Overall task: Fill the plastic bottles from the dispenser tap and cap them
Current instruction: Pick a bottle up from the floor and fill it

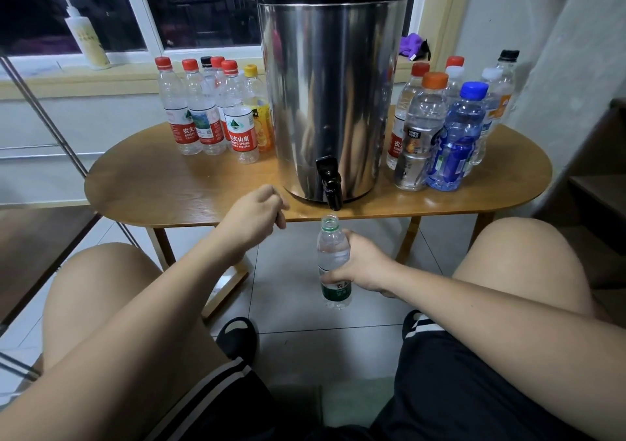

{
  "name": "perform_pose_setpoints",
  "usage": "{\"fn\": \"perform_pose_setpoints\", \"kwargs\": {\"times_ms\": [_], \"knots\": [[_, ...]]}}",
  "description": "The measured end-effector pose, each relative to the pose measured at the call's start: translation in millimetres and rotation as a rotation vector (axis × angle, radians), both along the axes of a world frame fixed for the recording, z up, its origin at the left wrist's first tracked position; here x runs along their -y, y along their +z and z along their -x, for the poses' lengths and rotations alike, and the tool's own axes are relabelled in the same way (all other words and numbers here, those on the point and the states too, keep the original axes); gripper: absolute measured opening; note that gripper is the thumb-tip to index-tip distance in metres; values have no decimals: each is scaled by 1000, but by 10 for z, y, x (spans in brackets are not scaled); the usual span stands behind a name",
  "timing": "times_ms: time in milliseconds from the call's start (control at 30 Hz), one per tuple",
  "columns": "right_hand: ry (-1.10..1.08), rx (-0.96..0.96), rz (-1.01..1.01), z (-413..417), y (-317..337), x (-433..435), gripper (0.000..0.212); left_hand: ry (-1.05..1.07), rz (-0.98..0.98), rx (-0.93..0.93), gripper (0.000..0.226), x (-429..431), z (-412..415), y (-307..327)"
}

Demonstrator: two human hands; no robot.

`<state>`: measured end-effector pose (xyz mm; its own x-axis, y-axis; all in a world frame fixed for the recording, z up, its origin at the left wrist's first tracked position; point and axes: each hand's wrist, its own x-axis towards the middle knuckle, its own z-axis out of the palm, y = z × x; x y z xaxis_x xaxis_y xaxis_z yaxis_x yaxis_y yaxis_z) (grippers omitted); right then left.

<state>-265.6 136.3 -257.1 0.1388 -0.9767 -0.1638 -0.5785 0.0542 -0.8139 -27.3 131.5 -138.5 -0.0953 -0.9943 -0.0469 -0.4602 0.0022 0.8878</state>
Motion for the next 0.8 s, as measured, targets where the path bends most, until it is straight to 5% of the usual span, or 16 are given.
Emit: {"fn": "perform_pose_setpoints", "kwargs": {"times_ms": [133, 333, 800], "knots": [[31, -7, 7, -40, 14, -43, 78, -157, 70, 190, 8, -62, -129, -195], [73, -90, 35, -103, 49, -119, 86, -179, 367, 186, 42, -143, -2, -180], [103, -143, 56, -107, 144, -192, 75, -219, 590, 462, 41, -124, 235, -283]]}}
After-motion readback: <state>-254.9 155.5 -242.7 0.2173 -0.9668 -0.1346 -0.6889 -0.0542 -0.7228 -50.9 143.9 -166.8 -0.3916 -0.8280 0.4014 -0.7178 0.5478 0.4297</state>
